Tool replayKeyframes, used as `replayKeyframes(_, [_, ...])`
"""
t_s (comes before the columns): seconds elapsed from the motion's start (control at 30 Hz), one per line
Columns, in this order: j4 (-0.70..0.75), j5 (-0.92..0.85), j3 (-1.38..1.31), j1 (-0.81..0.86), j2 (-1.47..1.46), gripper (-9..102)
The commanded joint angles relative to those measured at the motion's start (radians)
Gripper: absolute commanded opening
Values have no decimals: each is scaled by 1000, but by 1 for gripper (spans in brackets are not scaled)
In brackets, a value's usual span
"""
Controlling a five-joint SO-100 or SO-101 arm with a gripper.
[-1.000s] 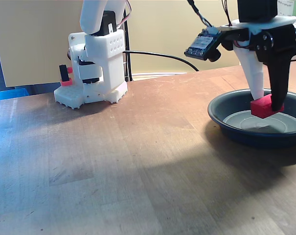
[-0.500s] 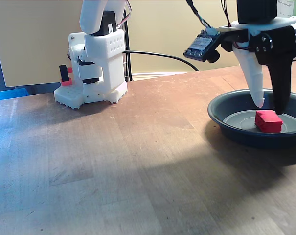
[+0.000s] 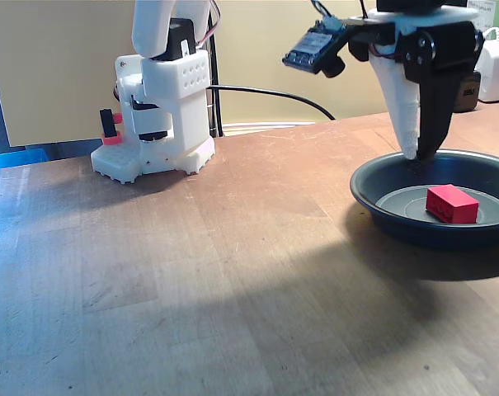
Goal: Grasp a lego block and put it in the bin.
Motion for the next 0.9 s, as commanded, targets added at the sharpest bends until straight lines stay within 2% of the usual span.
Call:
replayKeyframes(0.0, [41, -49, -34, 44, 91, 0])
replayKeyframes(0.37, [132, -402, -31, 238, 199, 0])
replayKeyframes(0.5, [127, -491, 60, 304, 272, 0])
replayKeyframes(0.63, [117, -506, 216, 364, 410, 0])
replayKeyframes(0.87, [-86, -509, 641, 499, 693, 0])
